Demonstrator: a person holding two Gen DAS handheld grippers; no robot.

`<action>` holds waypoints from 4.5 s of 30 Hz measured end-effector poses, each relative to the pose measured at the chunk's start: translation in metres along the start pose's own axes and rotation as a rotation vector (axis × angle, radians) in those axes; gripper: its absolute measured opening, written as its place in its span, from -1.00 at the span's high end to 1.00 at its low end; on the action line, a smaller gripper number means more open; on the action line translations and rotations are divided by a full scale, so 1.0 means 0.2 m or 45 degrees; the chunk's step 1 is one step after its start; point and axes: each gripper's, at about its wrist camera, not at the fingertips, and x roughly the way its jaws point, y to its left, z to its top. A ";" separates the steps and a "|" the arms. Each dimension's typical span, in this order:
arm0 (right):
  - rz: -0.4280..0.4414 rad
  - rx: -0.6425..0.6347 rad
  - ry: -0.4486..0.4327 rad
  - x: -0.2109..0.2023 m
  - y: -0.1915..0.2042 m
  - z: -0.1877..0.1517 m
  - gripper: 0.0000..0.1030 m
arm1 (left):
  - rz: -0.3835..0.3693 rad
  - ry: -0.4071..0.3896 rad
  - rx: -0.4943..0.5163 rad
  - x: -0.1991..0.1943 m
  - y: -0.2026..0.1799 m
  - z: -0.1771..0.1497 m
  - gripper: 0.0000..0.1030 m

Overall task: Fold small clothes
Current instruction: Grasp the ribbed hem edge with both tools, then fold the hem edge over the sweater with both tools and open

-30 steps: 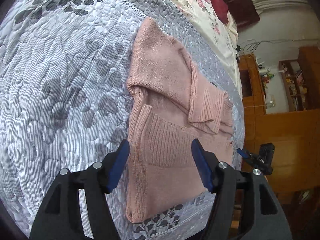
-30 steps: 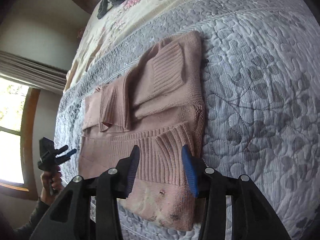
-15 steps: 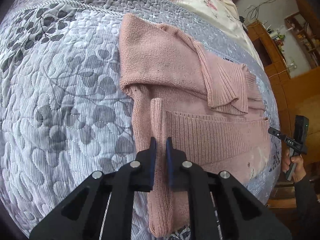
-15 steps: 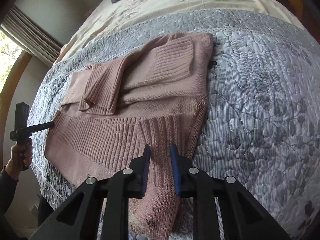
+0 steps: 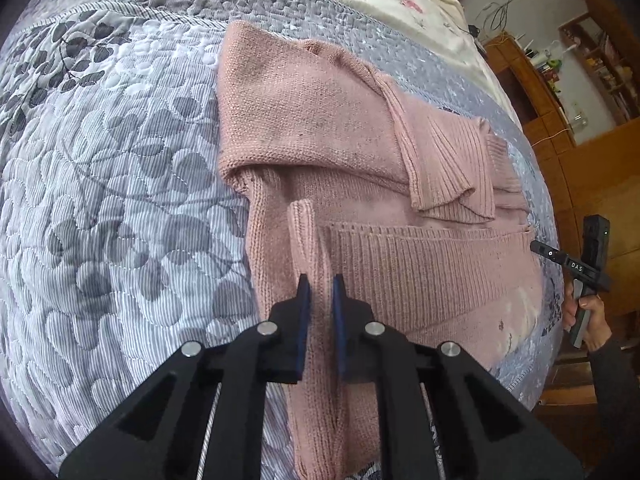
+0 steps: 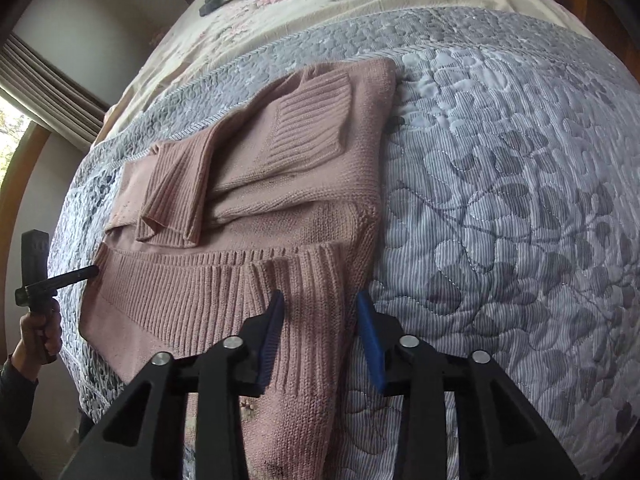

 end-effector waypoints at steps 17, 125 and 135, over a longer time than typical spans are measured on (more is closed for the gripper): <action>-0.061 -0.161 -0.428 -0.57 0.24 -0.09 0.94 | -0.072 -0.417 0.088 -0.57 -0.18 -0.14 0.86; 0.363 0.069 -0.051 -0.06 0.05 0.24 0.43 | -0.330 -0.024 0.117 -0.04 -0.04 0.27 0.59; 0.223 0.139 -0.017 0.03 -0.03 0.06 0.47 | -0.158 0.050 0.003 0.15 0.10 0.09 0.29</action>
